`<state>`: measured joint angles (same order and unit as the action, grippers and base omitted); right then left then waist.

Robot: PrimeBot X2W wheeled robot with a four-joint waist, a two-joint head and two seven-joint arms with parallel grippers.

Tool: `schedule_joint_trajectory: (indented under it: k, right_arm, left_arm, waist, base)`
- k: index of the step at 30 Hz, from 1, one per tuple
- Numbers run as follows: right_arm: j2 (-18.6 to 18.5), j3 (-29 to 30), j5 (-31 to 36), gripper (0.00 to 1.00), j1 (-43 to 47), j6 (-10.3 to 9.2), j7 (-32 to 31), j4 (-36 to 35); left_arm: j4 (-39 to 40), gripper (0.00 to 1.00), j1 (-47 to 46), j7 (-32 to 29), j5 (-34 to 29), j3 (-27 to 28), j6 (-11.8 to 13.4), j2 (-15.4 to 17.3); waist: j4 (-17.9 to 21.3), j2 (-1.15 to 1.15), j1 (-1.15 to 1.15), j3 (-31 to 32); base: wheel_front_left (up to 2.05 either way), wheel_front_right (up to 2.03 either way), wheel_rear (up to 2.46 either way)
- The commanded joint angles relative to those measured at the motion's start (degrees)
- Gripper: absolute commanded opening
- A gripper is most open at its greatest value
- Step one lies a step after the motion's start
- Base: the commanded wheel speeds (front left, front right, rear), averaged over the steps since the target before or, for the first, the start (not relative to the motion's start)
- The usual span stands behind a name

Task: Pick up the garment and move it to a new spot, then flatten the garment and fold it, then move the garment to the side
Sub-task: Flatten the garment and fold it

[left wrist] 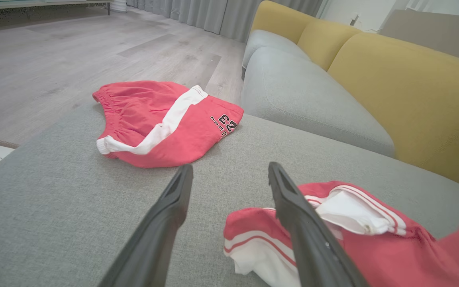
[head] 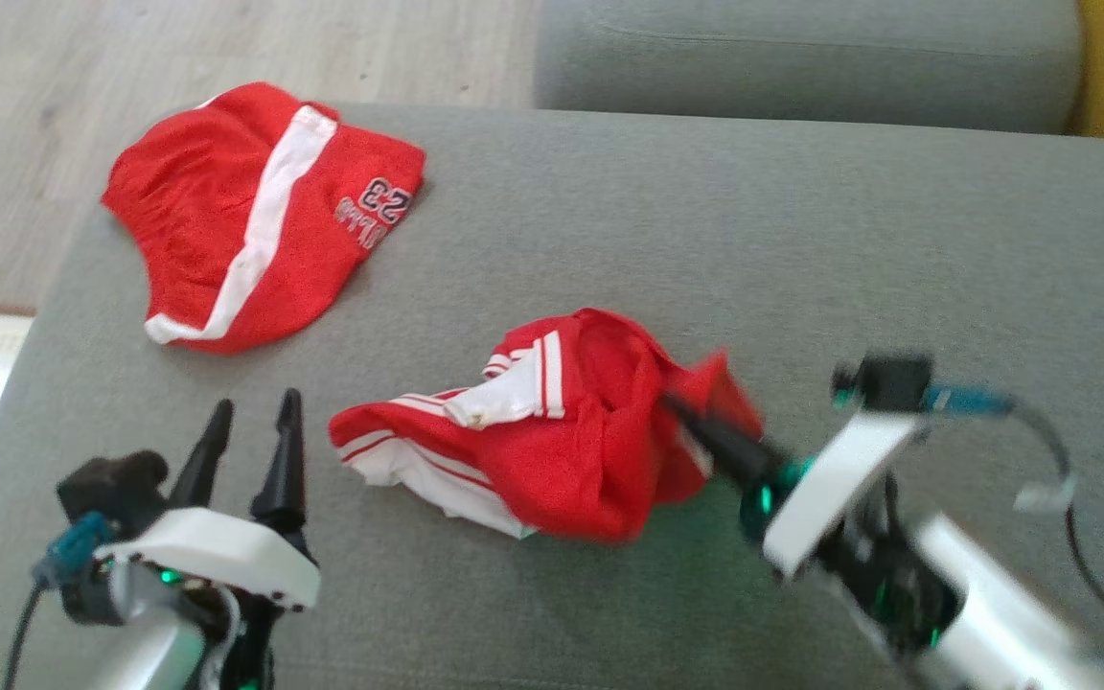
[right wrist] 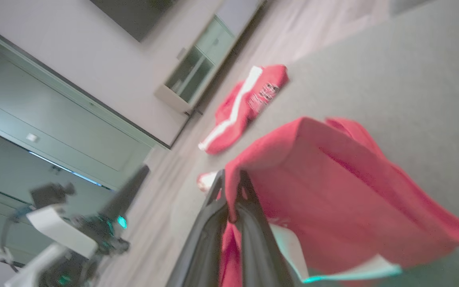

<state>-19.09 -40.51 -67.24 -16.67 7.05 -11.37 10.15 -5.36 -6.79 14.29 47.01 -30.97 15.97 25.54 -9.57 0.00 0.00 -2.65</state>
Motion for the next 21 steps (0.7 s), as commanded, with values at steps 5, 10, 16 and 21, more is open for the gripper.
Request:
schedule_joint_trajectory:
  k: [5, 10, 16, 21]
  right_arm:
    - [-0.69, 5.01, -10.14, 0.0, -11.63, 0.44, 0.82, -1.38]
    - [-0.19, 10.51, -16.71, 0.0, -22.97, 0.44, -1.38, 10.41]
    - [-0.15, 16.12, -19.56, 0.0, -35.62, 0.44, -0.18, 27.39]
    - [-0.69, 18.64, -18.51, 0.0, -42.31, 0.44, 5.15, 35.68]
  left_arm:
    - [0.17, 1.0, -2.66, 0.7, -4.27, 4.65, -3.41, -3.2]
    - [-1.57, 1.0, -4.93, 0.71, -7.11, 5.26, -6.36, -7.56]
    - [-4.47, 1.0, -8.36, 0.71, -10.67, 5.08, -10.01, -13.17]
    - [-6.05, 1.0, -9.7, 0.71, -12.81, 5.98, -11.83, -15.92]
  waist:
    - [-3.87, 0.0, 0.0, -3.2]
    - [-7.81, 0.0, 0.0, -8.3]
    - [-12.8, 0.0, 0.0, -13.08]
    - [-14.68, 0.0, 0.0, -15.06]
  base:
    - [0.0, 0.0, 0.0]
    - [0.0, 0.0, 0.0]
    - [0.0, 0.0, 0.0]
    - [0.0, 0.0, 0.0]
